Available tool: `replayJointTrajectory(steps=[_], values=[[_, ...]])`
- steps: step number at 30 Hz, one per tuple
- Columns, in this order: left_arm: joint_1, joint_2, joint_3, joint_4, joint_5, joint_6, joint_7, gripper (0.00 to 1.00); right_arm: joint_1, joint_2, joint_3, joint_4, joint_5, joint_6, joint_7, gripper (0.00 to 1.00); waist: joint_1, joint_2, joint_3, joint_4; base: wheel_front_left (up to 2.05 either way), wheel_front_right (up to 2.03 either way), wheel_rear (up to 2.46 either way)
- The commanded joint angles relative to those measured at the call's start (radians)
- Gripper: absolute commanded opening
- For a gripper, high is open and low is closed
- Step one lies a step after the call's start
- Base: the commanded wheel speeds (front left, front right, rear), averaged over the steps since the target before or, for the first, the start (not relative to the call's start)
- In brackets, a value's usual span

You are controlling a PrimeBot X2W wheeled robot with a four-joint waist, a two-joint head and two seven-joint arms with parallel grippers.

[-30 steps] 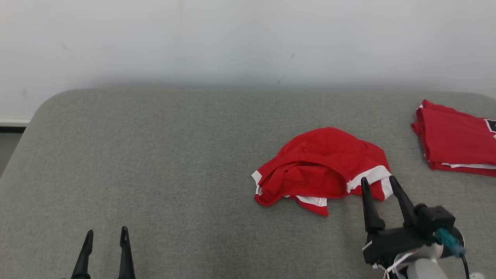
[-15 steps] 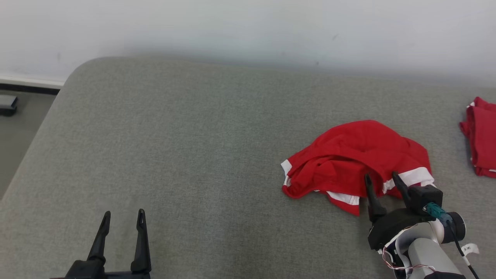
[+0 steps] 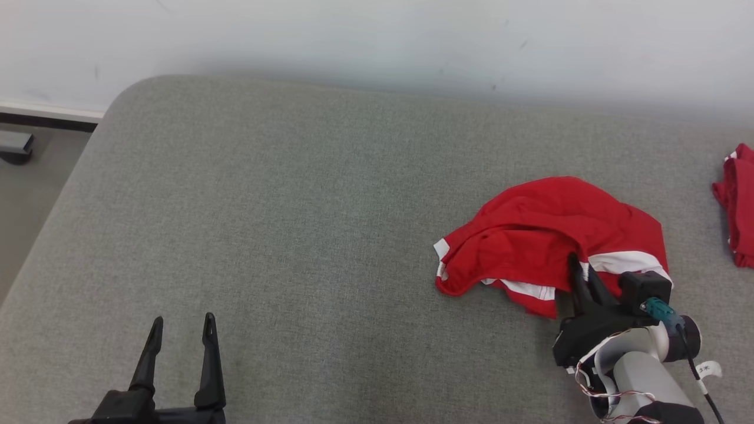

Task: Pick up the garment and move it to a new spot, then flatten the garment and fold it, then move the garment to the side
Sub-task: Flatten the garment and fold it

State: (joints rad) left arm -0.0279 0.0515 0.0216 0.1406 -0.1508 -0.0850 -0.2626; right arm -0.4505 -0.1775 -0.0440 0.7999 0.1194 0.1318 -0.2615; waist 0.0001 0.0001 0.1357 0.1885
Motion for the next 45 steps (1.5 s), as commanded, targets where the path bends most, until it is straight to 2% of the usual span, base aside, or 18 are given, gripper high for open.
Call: replayJointTrajectory(steps=[1,8,14,19,24,32,33,34,35,36,39,45], values=[[0.003,-0.002,0.002,0.004,0.000,0.002,-0.003,1.00,0.022,0.013,0.008,-0.024,0.011,-0.003,-0.004,0.00,-0.0001,-0.0001,-0.014,-0.005,0.00,0.00,0.00],[0.035,-0.002,-0.006,0.011,-0.020,0.012,-0.003,1.00,0.089,0.024,0.112,-0.227,0.053,-0.003,-0.004,0.00,-0.0001,-0.0001,-0.058,-0.027,0.00,0.00,0.00],[0.041,-0.002,-0.032,0.017,-0.035,0.016,-0.003,1.00,0.114,0.020,0.195,-0.348,0.069,-0.003,0.033,0.00,-0.0001,-0.0001,-0.065,-0.022,0.00,0.00,0.00],[0.037,-0.002,-0.057,0.026,-0.047,0.015,-0.003,1.00,0.128,0.052,0.298,-0.421,0.094,-0.003,0.076,0.00,-0.0001,-0.0001,-0.067,0.001,0.00,0.00,0.00],[0.020,-0.002,-0.079,0.038,-0.053,0.012,-0.003,1.00,0.119,0.090,0.396,-0.414,0.122,-0.003,0.099,0.00,-0.0001,-0.0001,-0.066,0.027,0.00,0.00,0.00],[0.003,-0.002,-0.104,0.066,-0.059,0.006,-0.003,1.00,0.106,0.124,0.553,-0.253,0.192,-0.003,0.094,0.00,-0.0001,-0.0001,-0.065,0.061,0.00,0.00,0.00],[0.001,-0.002,-0.106,0.069,-0.059,0.005,-0.003,1.00,0.103,0.125,0.565,-0.231,0.201,-0.003,0.086,0.05,-0.0001,-0.0001,-0.065,0.064,0.00,0.00,0.00],[-0.001,-0.002,-0.108,0.073,-0.060,0.004,-0.003,1.00,0.100,0.126,0.579,-0.210,0.206,-0.003,0.078,0.38,-0.0001,-0.0001,-0.066,0.065,0.00,0.00,0.00],[-0.003,-0.002,-0.108,0.075,-0.061,0.004,-0.003,1.00,0.097,0.128,0.592,-0.191,0.212,-0.003,0.070,0.89,-0.0001,-0.0001,-0.067,0.066,0.00,0.00,0.00],[-0.003,-0.002,-0.108,0.077,-0.062,0.003,-0.003,1.00,0.094,0.129,0.601,-0.177,0.221,-0.003,0.061,1.00,-0.0001,-0.0001,-0.069,0.066,0.00,0.00,0.00],[0.004,-0.002,-0.102,0.084,-0.058,0.002,-0.003,1.00,0.084,0.129,0.633,-0.161,0.245,-0.003,0.037,1.00,-0.0001,-0.0001,-0.079,0.055,0.00,0.00,0.00],[0.021,-0.002,-0.082,0.087,-0.043,-0.001,-0.003,1.00,0.078,0.129,0.625,-0.189,0.241,-0.003,0.005,1.00,-0.0001,-0.0001,-0.099,0.023,0.00,0.00,0.00]])
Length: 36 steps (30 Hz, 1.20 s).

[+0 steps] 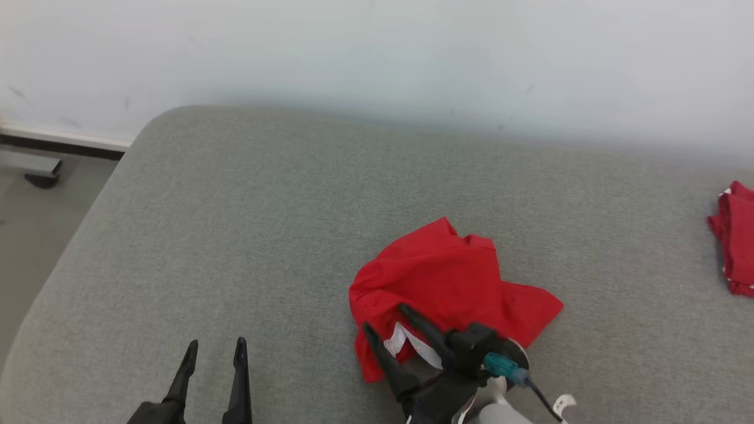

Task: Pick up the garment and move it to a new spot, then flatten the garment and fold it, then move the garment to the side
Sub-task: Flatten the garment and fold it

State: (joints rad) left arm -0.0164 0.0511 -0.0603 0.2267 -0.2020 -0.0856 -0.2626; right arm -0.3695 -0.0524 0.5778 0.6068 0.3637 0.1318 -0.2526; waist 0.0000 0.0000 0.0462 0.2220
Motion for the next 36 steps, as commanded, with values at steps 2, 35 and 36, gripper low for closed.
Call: replayJointTrajectory(steps=[2,35,36], values=[[0.016,-0.001,0.012,-0.002,0.011,-0.001,-0.003,1.00,0.007,-0.003,-0.014,-0.034,-0.009,-0.003,-0.009,1.00,0.0000,0.0000,-0.018,-0.025,0.00,0.00,0.00],[0.086,-0.001,0.121,-0.076,0.088,-0.027,-0.003,1.00,0.422,-0.016,-0.580,-0.447,-0.147,-0.003,-0.013,1.00,0.0000,0.0000,-0.042,-0.212,0.00,0.00,0.00],[0.086,-0.001,0.112,-0.077,0.082,-0.028,-0.003,1.00,0.418,-0.015,-0.580,-0.446,-0.147,-0.003,-0.013,1.00,0.0000,0.0000,-0.042,-0.212,0.00,0.00,0.00]])
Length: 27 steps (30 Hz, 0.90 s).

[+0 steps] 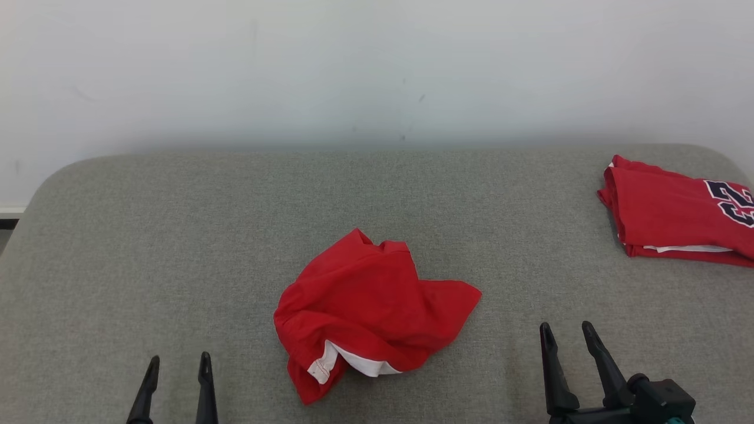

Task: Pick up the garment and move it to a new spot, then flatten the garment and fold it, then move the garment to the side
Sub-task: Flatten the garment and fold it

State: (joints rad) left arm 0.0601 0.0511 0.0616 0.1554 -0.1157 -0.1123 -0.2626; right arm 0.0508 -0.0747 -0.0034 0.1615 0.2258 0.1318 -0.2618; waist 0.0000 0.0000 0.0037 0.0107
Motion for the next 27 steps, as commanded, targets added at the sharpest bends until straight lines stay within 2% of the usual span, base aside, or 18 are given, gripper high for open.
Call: replayJointTrajectory(steps=[1,8,16,21,27], values=[[0.008,-0.002,-0.025,-0.007,-0.008,-0.003,-0.003,1.00,-0.007,0.007,0.000,0.000,-0.009,-0.003,-0.004,1.00,0.0000,0.0000,0.000,-0.001,0.00,0.00,0.00],[0.007,-0.001,-0.140,0.013,0.005,-0.016,-0.003,1.00,-0.024,0.011,0.004,0.003,-0.013,-0.003,-0.004,1.00,0.0000,0.0000,0.008,-0.002,0.00,0.00,0.00],[0.007,0.000,-0.287,0.068,-0.029,-0.017,-0.003,1.00,-0.035,0.013,0.017,0.006,-0.012,-0.003,-0.004,1.00,0.0000,0.0000,0.027,-0.028,0.00,0.00,0.00],[-0.013,0.000,-0.342,0.108,-0.052,-0.017,-0.003,1.00,-0.043,0.012,0.016,0.005,-0.012,-0.003,-0.004,1.00,0.0000,0.0000,0.038,-0.050,0.00,0.00,0.00],[-0.034,0.004,-0.360,0.126,-0.067,-0.017,-0.003,1.00,-0.042,0.011,0.014,0.005,-0.015,-0.003,-0.004,1.00,0.0000,0.0000,0.044,-0.064,0.00,0.00,0.00]])
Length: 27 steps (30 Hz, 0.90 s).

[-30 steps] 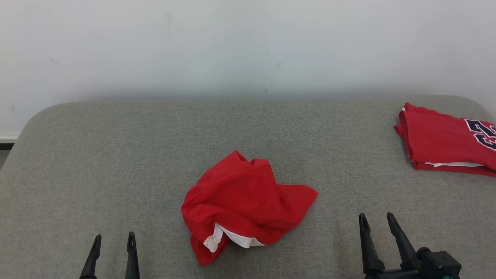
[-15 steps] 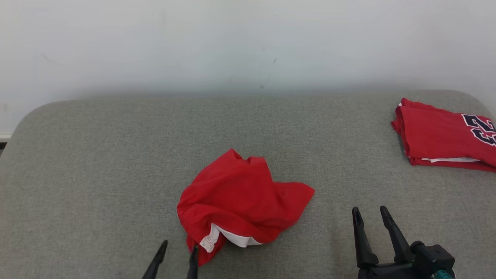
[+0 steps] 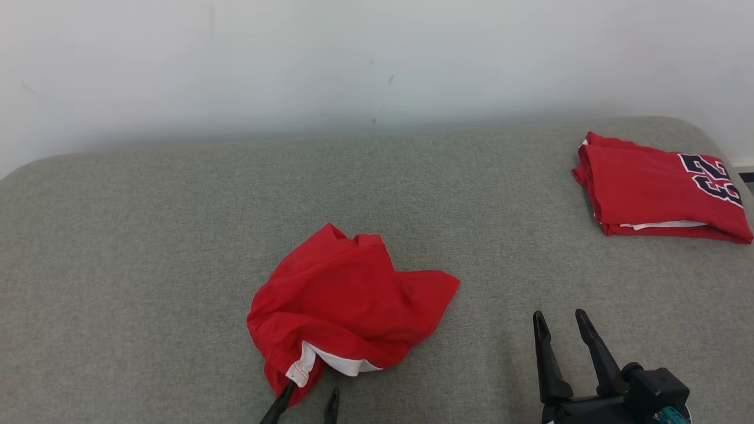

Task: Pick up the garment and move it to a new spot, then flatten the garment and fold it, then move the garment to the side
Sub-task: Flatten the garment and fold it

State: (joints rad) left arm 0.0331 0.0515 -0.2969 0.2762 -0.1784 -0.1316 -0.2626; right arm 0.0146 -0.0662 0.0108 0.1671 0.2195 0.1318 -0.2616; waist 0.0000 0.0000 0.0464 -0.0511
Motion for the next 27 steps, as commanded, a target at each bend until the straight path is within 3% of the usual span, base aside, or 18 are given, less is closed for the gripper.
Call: replayJointTrajectory(steps=[1,8,9,10,20,27], values=[[-0.015,0.006,0.000,0.011,-0.008,0.002,-0.003,1.00,-0.006,0.002,0.001,0.000,-0.010,-0.003,-0.004,1.00,0.0000,0.0000,0.001,-0.004,0.00,0.00,0.00],[-0.054,0.009,0.027,0.043,-0.025,0.002,-0.003,1.00,-0.010,0.003,0.006,0.003,-0.014,-0.003,-0.004,1.00,0.0000,0.0000,-0.002,-0.016,0.00,0.00,0.00],[-0.055,0.008,0.034,0.042,-0.033,0.002,-0.003,0.79,-0.008,0.003,0.005,0.002,-0.014,-0.003,-0.004,1.00,0.0000,0.0000,-0.002,-0.016,0.00,0.00,0.00],[-0.056,0.007,0.036,0.042,-0.036,0.002,-0.003,0.00,-0.006,0.003,0.003,0.001,-0.014,-0.003,-0.004,1.00,0.0000,0.0000,-0.002,-0.015,0.00,0.00,0.00],[-0.055,0.035,0.059,-0.008,-0.045,0.002,-0.003,0.00,0.012,0.007,-0.017,0.000,-0.013,-0.003,-0.004,1.00,0.0000,0.0000,-0.008,0.041,0.00,0.00,0.00],[0.020,0.106,0.064,-0.082,-0.081,0.002,-0.003,0.00,0.005,0.008,-0.020,0.010,-0.003,-0.003,-0.004,1.00,0.0000,0.0000,-0.011,0.090,0.00,0.00,0.00]])
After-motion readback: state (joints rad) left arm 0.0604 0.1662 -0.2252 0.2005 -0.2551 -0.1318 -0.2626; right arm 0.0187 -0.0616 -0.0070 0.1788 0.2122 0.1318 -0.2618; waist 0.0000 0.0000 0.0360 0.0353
